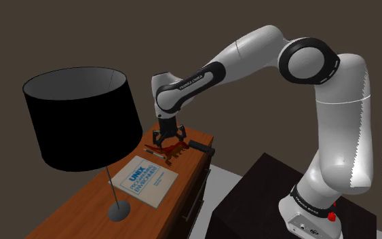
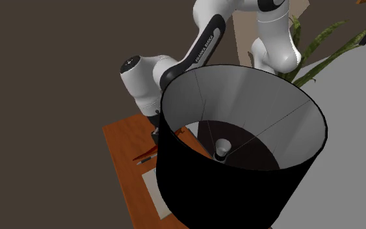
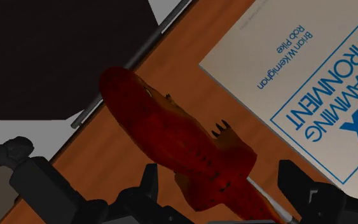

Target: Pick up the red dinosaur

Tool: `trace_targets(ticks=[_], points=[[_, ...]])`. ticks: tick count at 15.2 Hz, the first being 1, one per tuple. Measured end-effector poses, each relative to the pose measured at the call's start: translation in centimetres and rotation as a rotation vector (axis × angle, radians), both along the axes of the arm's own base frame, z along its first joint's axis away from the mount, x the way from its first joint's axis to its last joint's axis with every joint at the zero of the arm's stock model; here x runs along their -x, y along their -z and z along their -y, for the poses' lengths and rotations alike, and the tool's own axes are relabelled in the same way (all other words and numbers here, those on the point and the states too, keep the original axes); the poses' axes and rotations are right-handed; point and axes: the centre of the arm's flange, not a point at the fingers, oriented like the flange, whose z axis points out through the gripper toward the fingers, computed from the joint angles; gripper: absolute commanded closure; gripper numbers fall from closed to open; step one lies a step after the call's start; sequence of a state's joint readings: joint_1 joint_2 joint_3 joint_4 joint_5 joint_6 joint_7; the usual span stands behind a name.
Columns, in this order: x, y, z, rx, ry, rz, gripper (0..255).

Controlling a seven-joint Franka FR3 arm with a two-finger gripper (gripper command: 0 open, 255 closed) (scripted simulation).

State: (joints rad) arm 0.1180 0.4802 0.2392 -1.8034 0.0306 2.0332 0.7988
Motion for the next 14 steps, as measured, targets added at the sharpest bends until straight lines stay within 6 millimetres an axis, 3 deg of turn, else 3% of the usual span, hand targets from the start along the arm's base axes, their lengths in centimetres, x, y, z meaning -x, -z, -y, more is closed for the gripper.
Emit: trace_targets(ticks=[3,4,14], points=[[0.1,1.5,-0.1,0.000,0.000,0.000,0],[0.1,1.8,-0.1,0.000,0.000,0.000,255],[-0.1,1.7,0.0,0.000,0.002,0.005,255]])
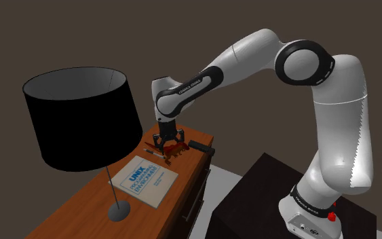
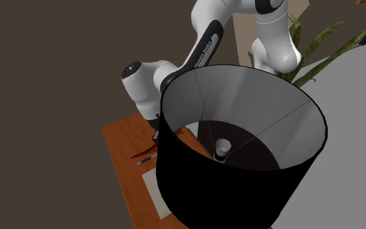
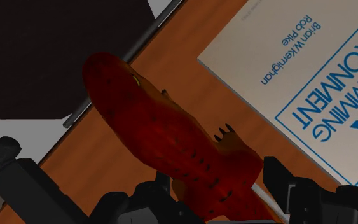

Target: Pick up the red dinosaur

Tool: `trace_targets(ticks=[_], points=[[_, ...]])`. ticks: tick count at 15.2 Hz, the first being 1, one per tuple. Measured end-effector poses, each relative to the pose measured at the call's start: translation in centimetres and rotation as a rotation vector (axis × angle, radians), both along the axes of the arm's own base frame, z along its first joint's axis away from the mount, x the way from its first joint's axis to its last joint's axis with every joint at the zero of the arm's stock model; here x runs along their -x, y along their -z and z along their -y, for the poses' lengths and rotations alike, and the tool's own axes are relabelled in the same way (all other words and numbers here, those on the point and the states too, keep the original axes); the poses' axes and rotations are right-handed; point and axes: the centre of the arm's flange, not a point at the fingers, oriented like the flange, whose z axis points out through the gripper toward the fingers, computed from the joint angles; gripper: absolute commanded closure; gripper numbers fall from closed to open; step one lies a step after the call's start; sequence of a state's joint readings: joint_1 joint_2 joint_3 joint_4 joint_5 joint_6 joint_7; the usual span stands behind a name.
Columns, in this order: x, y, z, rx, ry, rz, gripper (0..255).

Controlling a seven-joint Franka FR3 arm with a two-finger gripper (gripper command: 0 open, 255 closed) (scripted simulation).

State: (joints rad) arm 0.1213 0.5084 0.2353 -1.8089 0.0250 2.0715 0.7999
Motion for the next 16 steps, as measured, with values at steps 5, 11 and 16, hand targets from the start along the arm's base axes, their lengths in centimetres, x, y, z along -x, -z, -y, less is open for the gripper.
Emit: trace_targets(ticks=[5,11,16], points=[[0.2,-2.0,0.0,0.000,-0.002,-0.005,255],[0.2,-5.1,-0.1,0.000,-0.002,-0.005,255],[0.1,-7.5,0.0,0.000,-0.001,-0.005,255]])
